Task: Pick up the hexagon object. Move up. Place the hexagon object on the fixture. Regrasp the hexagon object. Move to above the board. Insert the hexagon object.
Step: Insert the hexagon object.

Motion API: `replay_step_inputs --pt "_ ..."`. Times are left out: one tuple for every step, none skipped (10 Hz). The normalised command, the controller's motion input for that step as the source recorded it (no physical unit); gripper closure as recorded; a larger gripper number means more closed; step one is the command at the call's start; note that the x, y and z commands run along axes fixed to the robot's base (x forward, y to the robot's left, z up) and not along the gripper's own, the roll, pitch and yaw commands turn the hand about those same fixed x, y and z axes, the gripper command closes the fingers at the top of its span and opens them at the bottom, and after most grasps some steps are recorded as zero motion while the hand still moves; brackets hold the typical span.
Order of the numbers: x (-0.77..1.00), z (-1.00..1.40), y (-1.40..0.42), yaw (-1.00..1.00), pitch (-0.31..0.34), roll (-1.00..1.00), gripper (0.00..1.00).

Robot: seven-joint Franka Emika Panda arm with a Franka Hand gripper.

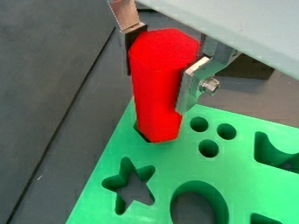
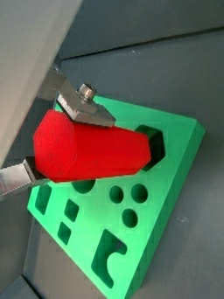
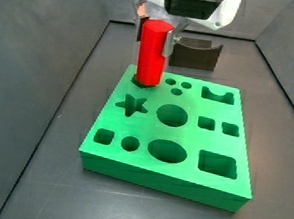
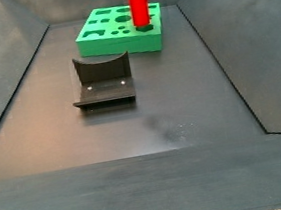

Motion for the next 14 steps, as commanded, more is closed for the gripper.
replay_step_inputs --pt "-0.12 -0.08 0.08 0.00 0.000 0.00 1.00" --pt "-0.07 -0.08 0.06 0.00 0.000 0.00 1.00" --pt "-0.13 -0.22 0.08 0.00 0.000 0.00 1.00" --pt "-0.05 -0.24 0.11 0.00 0.000 0.00 1.00" --pt "0.00 -0.07 0.03 0.00 0.000 0.00 1.00" --pt "0.00 -0.11 0.00 0.00 -0.024 0.00 1.00" --pt "0.07 -0.13 0.00 0.00 -0.091 -0.04 1.00" --pt "0.06 -0.16 -0.03 0.00 -0.131 -0.03 1.00" --pt "0.03 -0.11 0.00 0.00 -0.091 -0.01 1.00" --pt "0.00 -0.07 0.00 0.00 -0.060 -0.01 1.00" --pt "0.00 -0.03 0.00 0.00 -0.043 0.00 1.00" --pt "-0.01 -0.12 0.00 0.00 -0.044 0.00 1.00" --pt "-0.02 -0.23 0.00 -0.03 -0.039 0.00 1.00" --pt "-0.03 -0.36 0.00 -0.06 -0.050 0.00 1.00"
